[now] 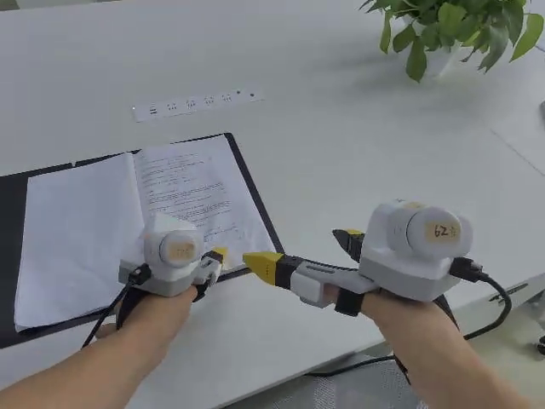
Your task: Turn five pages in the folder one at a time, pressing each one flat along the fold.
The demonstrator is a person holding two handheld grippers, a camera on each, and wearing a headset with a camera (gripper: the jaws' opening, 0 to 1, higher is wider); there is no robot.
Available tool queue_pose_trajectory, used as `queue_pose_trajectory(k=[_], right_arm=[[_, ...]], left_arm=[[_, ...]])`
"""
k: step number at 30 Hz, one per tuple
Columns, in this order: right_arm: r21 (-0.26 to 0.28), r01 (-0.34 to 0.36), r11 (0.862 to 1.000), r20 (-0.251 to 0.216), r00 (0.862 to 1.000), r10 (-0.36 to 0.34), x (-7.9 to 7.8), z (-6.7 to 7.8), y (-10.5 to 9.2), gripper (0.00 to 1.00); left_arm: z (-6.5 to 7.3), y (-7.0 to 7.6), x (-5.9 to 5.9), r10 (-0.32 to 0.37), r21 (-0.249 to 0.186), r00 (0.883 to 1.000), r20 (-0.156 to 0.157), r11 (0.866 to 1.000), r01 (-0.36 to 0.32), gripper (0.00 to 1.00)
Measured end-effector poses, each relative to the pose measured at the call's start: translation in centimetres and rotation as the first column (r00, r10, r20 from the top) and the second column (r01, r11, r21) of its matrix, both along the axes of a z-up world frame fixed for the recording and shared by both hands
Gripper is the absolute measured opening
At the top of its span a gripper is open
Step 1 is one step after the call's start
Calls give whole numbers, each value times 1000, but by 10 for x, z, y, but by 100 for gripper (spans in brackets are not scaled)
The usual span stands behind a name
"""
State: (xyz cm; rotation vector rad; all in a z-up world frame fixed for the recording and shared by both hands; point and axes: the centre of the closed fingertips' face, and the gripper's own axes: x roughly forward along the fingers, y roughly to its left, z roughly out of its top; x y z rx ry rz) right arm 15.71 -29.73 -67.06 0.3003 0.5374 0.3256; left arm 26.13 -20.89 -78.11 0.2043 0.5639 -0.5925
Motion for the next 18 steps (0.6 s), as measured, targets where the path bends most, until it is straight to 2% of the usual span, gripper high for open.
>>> queue_pose_trajectory(k=[3,4,5,7,11,14,18], right_arm=[[12,-4,1000,-11,1000,4,2,-4,3,91],[18,-3,1000,-14,1000,4,3,-5,5,90],[20,-4,1000,-14,1000,4,4,-6,6,90],[27,-7,1000,-22,1000,8,5,-9,8,90],[32,-18,999,-31,999,19,7,-14,14,89],[40,-21,999,-36,999,22,9,-16,16,89],[48,-22,999,-36,999,24,13,-17,18,87]], left_arm=[[0,3,0,6,-6,1000,14,1000,-6,37],[1,7,3,21,-3,999,29,1000,-21,29],[0,10,3,22,-7,999,24,1000,-22,24],[-1,9,2,11,-14,999,37,1000,-10,23],[-1,9,2,7,-20,999,44,1000,-6,22],[0,1,-2,-34,-10,998,62,999,35,12],[1,2,-1,-7,-17,998,70,1000,8,6]])
